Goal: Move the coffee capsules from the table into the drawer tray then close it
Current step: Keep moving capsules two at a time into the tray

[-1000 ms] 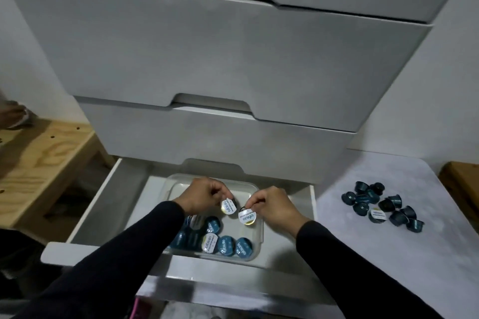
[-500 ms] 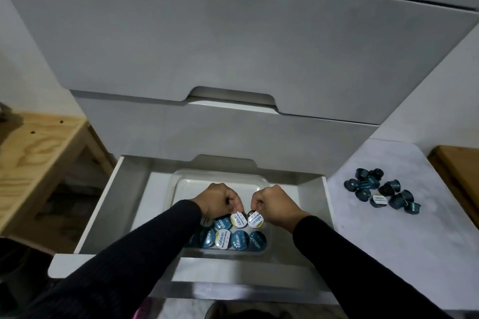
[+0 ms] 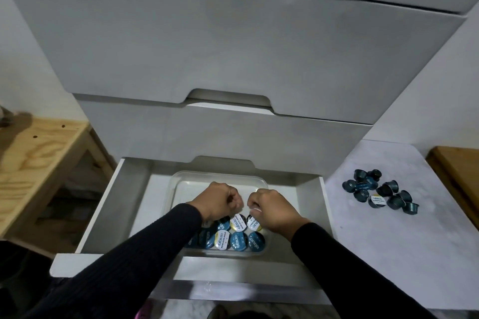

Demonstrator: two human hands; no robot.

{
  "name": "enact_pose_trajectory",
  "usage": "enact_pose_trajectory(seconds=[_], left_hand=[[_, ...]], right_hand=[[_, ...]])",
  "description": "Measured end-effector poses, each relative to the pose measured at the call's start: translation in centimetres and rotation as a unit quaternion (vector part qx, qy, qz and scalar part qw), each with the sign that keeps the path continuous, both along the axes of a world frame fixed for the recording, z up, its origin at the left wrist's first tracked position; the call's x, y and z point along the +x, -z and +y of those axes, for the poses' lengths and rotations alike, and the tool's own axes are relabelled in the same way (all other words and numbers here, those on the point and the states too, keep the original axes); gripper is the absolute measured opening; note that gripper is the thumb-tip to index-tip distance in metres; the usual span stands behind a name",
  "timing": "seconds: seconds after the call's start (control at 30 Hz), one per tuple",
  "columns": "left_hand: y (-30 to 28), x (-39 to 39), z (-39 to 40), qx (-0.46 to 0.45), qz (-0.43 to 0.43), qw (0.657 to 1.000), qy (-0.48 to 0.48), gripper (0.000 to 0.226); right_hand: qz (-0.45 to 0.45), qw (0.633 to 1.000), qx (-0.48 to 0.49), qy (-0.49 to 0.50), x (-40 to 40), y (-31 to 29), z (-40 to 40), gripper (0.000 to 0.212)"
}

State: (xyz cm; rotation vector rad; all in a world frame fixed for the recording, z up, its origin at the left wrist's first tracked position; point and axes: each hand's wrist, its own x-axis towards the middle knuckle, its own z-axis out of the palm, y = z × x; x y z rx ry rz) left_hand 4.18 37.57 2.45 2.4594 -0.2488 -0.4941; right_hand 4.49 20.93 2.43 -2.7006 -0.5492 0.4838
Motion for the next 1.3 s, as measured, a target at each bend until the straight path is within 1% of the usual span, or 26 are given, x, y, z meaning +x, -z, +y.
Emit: enact_pose_trajectory(seconds=[0.17, 0.27, 0.33, 0.4, 0.43, 0.47, 0.5, 0.57, 0.63, 0.67, 0.7, 0.77, 0.83, 0.9, 0.93, 1.0, 1.03, 1.07, 1.1, 1.13, 1.2, 1.27, 1.3], left_hand=[[-1.2, -1.8, -1.5, 0.093, -0.056, 0.994, -0.034, 0.034], [-1.3, -3.3, -2.4, 0.140, -0.108, 0.982, -0.066, 0.036], [-1.4, -4.3, -3.0, 0.152, -0.149, 0.973, -0.092, 0.037], [-1.4, -5.2, -3.6, 0.152, -0.183, 0.964, -0.118, 0.038], [-1.5, -5.7, -3.8, 0.153, -0.195, 0.961, -0.125, 0.037], [-1.6, -6.1, -4.0, 0.143, -0.199, 0.961, -0.129, 0.036], [-1.5, -6.4, -4.3, 0.142, -0.229, 0.954, -0.129, 0.036], [-2.1, -7.0, -5.0, 0.141, -0.251, 0.949, -0.125, 0.039], [-3.3, -7.4, -6.3, 0.120, -0.228, 0.957, -0.129, 0.042], [-3.4, -7.4, -7.1, 0.106, -0.218, 0.962, -0.122, 0.045], [-3.5, -7.3, -8.1, 0.087, -0.238, 0.959, -0.125, 0.046], [-4.1, -7.3, -10.2, 0.056, -0.255, 0.957, -0.126, 0.043], [-4.6, -7.0, -13.0, 0.033, -0.265, 0.957, -0.116, 0.036], [-4.6, -6.5, -15.5, 0.019, -0.297, 0.950, -0.099, 0.031], [-4.7, -6.2, -17.1, 0.001, -0.293, 0.952, -0.092, 0.029], [-4.7, -5.5, -20.3, -0.033, -0.265, 0.959, -0.091, 0.031], [-4.6, -5.0, -21.8, -0.046, -0.257, 0.961, -0.094, 0.032], [-4.5, -4.6, -23.4, -0.053, -0.249, 0.962, -0.095, 0.033], [-4.5, -4.1, -24.9, -0.058, -0.236, 0.966, -0.091, 0.033], [-4.3, -3.6, -26.4, -0.061, -0.228, 0.968, -0.089, 0.034], [-3.7, -2.4, -29.1, -0.062, -0.214, 0.971, -0.082, 0.033], [-2.8, -1.1, -31.5, -0.062, -0.197, 0.975, -0.084, 0.031], [-2.3, -0.4, -32.6, -0.059, -0.184, 0.977, -0.086, 0.029]], right_hand=[[-0.083, 0.996, 0.003, 0.015, -1.3, -0.7, 0.5, 0.032], [-0.132, 0.991, 0.006, 0.025, -2.3, -1.3, 0.9, 0.034], [-0.167, 0.985, 0.015, 0.034, -3.0, -1.4, 0.8, 0.040], [-0.200, 0.977, 0.038, 0.057, -3.7, -1.6, 0.7, 0.052], [-0.213, 0.973, 0.046, 0.072, -4.0, -1.9, 0.6, 0.054], [-0.236, 0.967, 0.046, 0.086, -4.3, -2.0, 0.3, 0.051], [-0.257, 0.961, 0.047, 0.094, -4.5, -2.0, -0.1, 0.046], [-0.281, 0.951, 0.075, 0.105, -5.2, -2.0, -1.2, 0.037], [-0.314, 0.941, 0.088, 0.095, -5.8, -1.6, -2.9, 0.030], [-0.346, 0.930, 0.087, 0.092, -6.0, -1.4, -3.8, 0.028], [-0.383, 0.915, 0.085, 0.094, -6.2, -1.3, -4.7, 0.026], [-0.436, 0.889, 0.095, 0.105, -6.0, -1.6, -6.7, 0.024], [-0.458, 0.879, 0.073, 0.110, -5.4, -1.4, -9.3, 0.021], [-0.452, 0.884, 0.036, 0.111, -4.8, -0.6, -12.0, 0.019], [-0.445, 0.889, 0.018, 0.108, -4.4, -0.4, -13.6, 0.017], [-0.445, 0.892, -0.028, 0.073, -3.8, 0.4, -17.0, 0.012], [-0.451, 0.890, -0.045, 0.054, -3.4, 0.5, -18.8, 0.013], [-0.436, 0.897, -0.050, 0.043, -3.1, 0.4, -20.4, 0.016], [-0.418, 0.905, -0.053, 0.051, -2.6, 0.3, -21.9, 0.018], [-0.380, 0.921, -0.039, 0.075, -2.0, 0.3, -23.3, 0.017], [-0.307, 0.941, -0.016, 0.144, -0.9, 1.0, -26.0, 0.013], [-0.287, 0.944, -0.001, 0.161, 0.2, 2.0, -28.6, 0.016], [-0.265, 0.949, 0.028, 0.171, 0.8, 2.7, -29.6, 0.015]])
